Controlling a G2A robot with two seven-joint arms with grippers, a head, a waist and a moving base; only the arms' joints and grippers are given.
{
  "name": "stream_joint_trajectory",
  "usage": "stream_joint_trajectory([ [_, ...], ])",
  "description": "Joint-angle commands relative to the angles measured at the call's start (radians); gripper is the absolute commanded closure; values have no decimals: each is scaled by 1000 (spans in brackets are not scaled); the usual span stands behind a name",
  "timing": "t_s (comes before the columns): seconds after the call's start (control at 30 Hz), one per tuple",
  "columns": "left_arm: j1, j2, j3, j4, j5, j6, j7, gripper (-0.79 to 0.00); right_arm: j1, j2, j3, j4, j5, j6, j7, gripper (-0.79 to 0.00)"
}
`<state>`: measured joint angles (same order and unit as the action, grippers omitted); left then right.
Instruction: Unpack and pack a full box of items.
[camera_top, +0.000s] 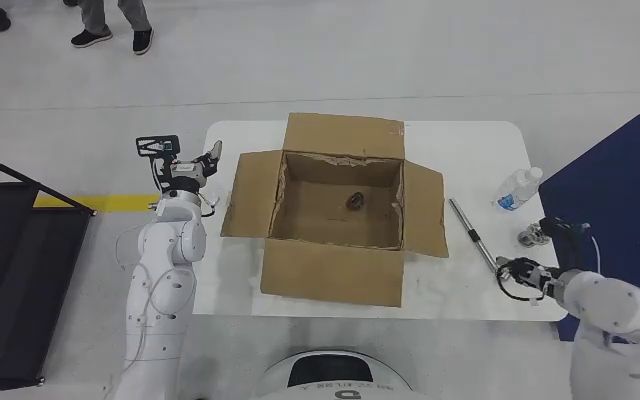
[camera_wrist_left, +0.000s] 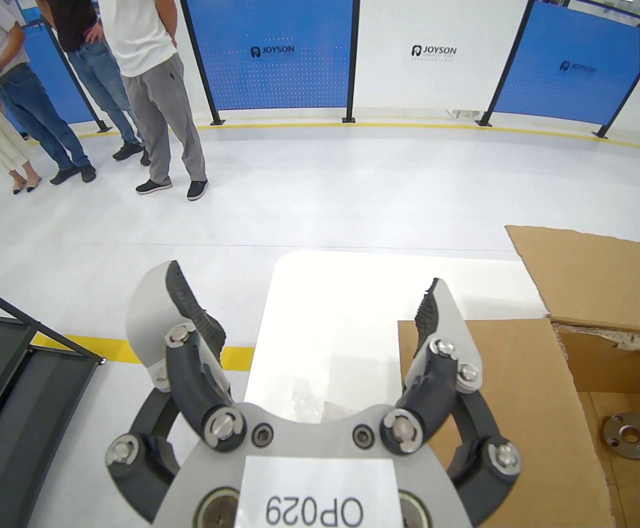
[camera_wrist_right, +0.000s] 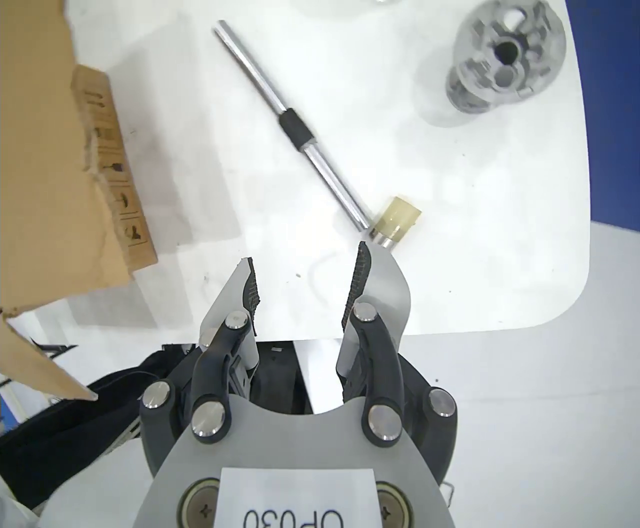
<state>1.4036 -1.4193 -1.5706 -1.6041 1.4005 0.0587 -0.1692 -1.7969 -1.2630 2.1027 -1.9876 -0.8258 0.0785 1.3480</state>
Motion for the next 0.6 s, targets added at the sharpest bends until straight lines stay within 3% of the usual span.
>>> stream_joint_trajectory([
  [0.0, 0, 0, 0, 0, 0, 0, 0, -785, 46, 6, -16, 76, -48, 57, 15, -366],
  [0.2, 0, 0, 0, 0, 0, 0, 0, -785, 138, 19, -66, 205, -99, 107, 50, -314],
  [0.37, 0, 0, 0, 0, 0, 0, 0, -785, 142, 23, -60, 252, -130, 189, 24, -311],
  [0.57, 0, 0, 0, 0, 0, 0, 0, -785, 116, 26, -48, 258, -115, 206, -3, -317],
])
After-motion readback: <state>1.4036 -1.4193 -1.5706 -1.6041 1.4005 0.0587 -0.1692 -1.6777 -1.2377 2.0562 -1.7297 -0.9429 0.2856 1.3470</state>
